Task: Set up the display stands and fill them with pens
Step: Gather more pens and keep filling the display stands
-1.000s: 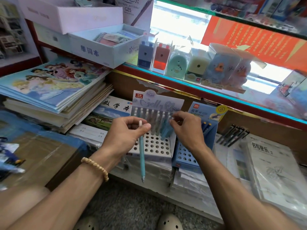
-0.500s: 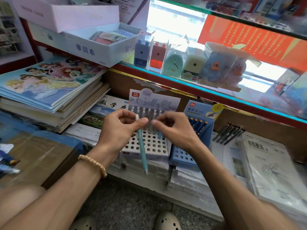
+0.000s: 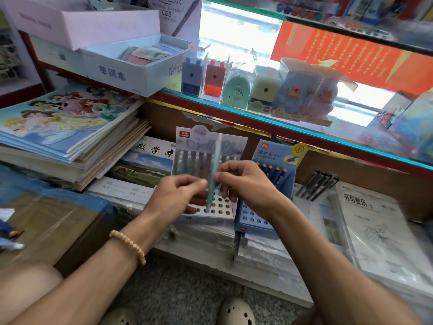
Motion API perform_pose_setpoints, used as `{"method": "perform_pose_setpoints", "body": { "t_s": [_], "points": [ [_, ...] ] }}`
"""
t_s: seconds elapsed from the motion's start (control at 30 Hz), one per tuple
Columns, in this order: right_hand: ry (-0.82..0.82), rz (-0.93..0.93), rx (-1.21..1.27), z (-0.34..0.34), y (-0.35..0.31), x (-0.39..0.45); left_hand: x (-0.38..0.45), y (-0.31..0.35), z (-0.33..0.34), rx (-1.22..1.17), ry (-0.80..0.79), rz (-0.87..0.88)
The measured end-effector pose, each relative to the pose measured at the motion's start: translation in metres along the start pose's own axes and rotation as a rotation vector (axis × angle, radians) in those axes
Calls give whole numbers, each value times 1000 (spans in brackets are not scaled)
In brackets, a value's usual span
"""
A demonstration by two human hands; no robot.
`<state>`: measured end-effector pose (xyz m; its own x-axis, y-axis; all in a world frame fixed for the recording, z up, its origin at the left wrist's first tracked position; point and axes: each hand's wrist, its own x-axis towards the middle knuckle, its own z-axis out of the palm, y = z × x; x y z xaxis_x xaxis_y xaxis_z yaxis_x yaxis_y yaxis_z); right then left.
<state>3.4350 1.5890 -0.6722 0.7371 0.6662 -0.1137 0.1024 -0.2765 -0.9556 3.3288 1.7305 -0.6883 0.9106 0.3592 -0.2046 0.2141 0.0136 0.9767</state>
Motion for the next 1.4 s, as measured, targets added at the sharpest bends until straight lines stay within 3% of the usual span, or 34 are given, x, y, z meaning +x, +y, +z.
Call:
{"method": "perform_pose_setpoints", "body": {
  "t_s": [0.07, 0.17, 0.27, 0.37, 0.47, 0.63, 0.73, 0.97, 1.4],
  "points": [
    [25, 18, 81, -1, -1, 2, -2, -3, 3, 16, -67, 0],
    [31, 24, 166, 1, -3, 4, -2, -3, 0, 31, -37, 42],
    [147, -18, 261, -1, -10, 4, -1, -5, -2, 123, -13, 90],
    [268, -69, 215, 0, -13, 7, -2, -11, -5, 215, 36, 131],
    [285, -106, 185, 5, -16, 12, -3, -13, -6, 307, 85, 156],
    [428, -269, -41, 4, -25, 26, -3, -2, -21, 880, 119, 173],
    [477, -300, -176, 7, -25, 37, -4, 10, -35, 1033, 64, 132],
    [462, -277, -467, 37, 0, 60, -15, 14, -56, 1128, 25, 49],
    [351, -182, -638, 66, 32, 72, -24, 8, -60, 1109, -17, 122]
  ]
}}
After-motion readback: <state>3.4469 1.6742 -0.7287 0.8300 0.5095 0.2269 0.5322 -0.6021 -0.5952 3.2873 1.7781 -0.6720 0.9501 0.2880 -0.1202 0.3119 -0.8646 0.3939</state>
